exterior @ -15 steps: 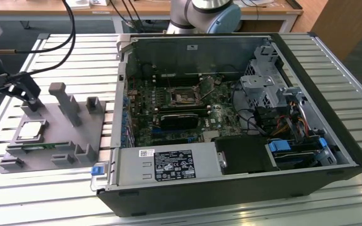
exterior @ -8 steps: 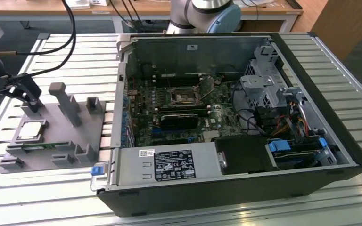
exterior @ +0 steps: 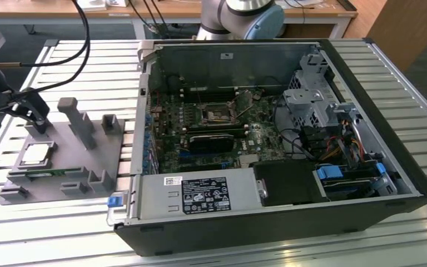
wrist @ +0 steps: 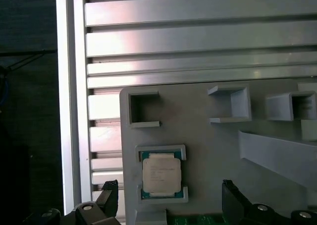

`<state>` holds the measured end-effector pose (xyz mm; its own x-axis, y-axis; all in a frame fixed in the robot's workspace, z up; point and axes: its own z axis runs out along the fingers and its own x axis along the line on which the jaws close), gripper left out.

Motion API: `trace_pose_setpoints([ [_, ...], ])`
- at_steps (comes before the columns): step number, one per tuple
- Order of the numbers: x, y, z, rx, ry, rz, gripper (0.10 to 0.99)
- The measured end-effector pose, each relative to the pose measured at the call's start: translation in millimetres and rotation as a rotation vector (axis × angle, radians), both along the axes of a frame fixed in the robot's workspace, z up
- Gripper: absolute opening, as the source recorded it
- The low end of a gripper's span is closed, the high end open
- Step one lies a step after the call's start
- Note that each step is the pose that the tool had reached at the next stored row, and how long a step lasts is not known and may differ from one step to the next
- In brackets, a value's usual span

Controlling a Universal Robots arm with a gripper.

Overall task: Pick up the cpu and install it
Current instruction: 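Pick up the cpu and move it towards the insertion slot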

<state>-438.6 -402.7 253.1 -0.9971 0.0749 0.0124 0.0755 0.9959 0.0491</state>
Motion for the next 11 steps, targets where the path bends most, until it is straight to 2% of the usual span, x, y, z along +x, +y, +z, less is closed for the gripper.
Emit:
trace_pose_setpoints([
  [6, -0.7, 0.0, -5.9, 0.0, 0.0005, 0.0, 0.91],
  [11, -0.8, -0.6, -13.1, 0.0, 0.0064, 0.009, 0.91],
])
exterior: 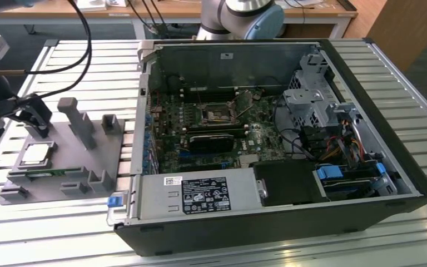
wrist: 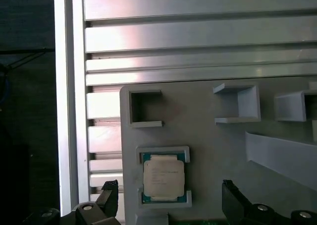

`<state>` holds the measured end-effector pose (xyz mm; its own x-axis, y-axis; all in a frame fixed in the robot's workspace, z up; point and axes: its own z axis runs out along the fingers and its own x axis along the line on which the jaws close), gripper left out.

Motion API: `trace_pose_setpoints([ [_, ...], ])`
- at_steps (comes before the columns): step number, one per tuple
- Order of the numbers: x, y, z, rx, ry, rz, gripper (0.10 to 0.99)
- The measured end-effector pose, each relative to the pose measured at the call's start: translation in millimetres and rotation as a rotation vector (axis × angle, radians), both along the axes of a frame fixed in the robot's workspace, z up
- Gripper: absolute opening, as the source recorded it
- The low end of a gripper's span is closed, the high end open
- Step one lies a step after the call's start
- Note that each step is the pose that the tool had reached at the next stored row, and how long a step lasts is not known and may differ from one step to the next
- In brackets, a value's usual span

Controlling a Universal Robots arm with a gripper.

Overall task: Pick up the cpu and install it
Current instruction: 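Pick up the cpu and move it towards the insertion slot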

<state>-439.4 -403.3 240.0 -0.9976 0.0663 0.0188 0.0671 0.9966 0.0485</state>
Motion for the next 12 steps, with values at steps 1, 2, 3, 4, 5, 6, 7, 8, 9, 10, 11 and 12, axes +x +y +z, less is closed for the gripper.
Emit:
trace_pose_setpoints([
  [1, 0.0, -0.3, -1.0, 0.0, 0.0004, 0.006, 0.91],
  [2, 0.0, -0.8, -2.0, 0.0, 0.0008, 0.012, 0.91],
  [3, -0.1, -1.3, -3.1, 0.0, 0.001, 0.015, 0.91],
  [4, 0.0, -1.8, -4.2, 0.0, 0.0011, 0.016, 0.91],
  [5, 0.0, -2.2, -5.3, 0.0, 0.0011, 0.016, 0.91],
  [6, 0.0, -2.5, -6.3, 0.0, 0.0011, 0.016, 0.91],
  [7, 0.0, -2.7, -7.4, 0.0, 0.001, 0.017, 0.91],
  [8, 0.0, -2.9, -8.3, 0.0, 0.0011, 0.017, 0.91],
  [9, 0.0, -3.1, -9.1, 0.0, 0.0012, 0.018, 0.91],
  [10, 0.0, -3.2, -9.9, 0.0, 0.0014, 0.02, 0.91],
  [11, 0.0, -3.2, -10.9, 0.0, 0.0014, 0.022, 0.91],
  [12, 0.0, -3.2, -11.8, 0.0, 0.0016, 0.023, 0.91],
])
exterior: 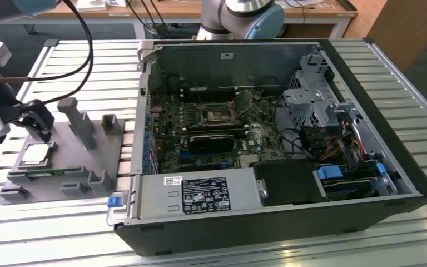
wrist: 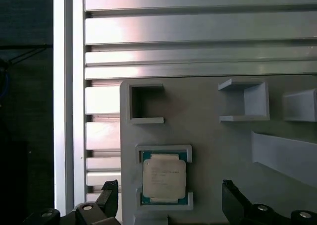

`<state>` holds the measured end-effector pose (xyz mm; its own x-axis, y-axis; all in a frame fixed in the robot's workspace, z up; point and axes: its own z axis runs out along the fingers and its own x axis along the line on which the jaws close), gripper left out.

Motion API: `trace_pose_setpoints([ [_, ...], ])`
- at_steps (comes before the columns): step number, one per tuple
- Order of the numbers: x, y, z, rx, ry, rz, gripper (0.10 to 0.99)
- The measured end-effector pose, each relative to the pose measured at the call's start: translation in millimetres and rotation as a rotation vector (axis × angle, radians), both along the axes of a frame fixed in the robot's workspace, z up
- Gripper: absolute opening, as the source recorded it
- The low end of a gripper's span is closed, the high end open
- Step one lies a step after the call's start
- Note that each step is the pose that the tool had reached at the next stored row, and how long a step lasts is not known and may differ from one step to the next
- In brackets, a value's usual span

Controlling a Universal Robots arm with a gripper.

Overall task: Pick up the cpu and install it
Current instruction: 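Pick up the cpu and move it towards the insertion slot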

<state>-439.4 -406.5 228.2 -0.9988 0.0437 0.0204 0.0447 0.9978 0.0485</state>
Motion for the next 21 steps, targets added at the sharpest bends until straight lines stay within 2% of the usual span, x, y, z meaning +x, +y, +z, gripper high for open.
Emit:
trace_pose_setpoints([
  [7, 0.0, 0.0, -7.3, 0.0, 0.0004, 0.0, 0.894],
  [8, 0.0, 0.0, -8.6, 0.0, 0.0004, 0.0, 0.827],
  [15, -0.3, -1.7, -16.2, 0.0, 0.0011, 0.029, 0.827],
  [21, -0.4, -2.2, -22.9, 0.0, 0.0009, 0.03, 0.827],
])
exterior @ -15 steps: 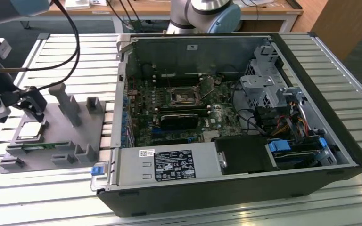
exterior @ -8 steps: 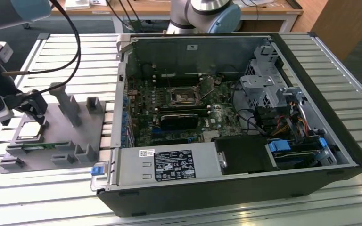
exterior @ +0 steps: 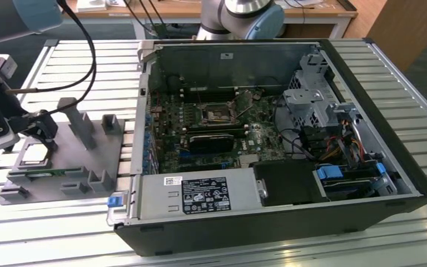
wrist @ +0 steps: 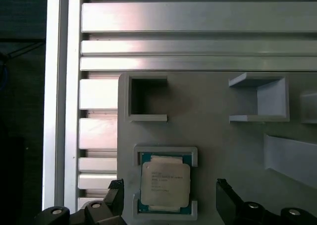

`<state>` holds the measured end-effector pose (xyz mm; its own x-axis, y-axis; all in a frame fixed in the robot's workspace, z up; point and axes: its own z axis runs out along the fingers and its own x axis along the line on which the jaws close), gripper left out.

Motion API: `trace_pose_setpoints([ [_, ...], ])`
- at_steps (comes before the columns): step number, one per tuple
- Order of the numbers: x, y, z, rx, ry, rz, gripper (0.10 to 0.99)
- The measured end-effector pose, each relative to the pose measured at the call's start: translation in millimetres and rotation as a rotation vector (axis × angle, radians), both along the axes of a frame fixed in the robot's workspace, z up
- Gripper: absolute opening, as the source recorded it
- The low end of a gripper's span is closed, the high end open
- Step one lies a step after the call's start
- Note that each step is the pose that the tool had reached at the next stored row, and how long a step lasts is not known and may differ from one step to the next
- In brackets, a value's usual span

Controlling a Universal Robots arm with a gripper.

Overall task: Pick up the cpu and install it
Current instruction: 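Pick up the cpu and move it towards the insertion slot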

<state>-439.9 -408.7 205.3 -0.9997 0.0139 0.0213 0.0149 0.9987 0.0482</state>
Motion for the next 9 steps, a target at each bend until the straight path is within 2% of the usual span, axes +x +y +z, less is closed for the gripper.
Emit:
trace_pose_setpoints([
  [9, 0.0, 0.0, -5.6, 0.0, 0.0003, 0.0, 0.827],
])
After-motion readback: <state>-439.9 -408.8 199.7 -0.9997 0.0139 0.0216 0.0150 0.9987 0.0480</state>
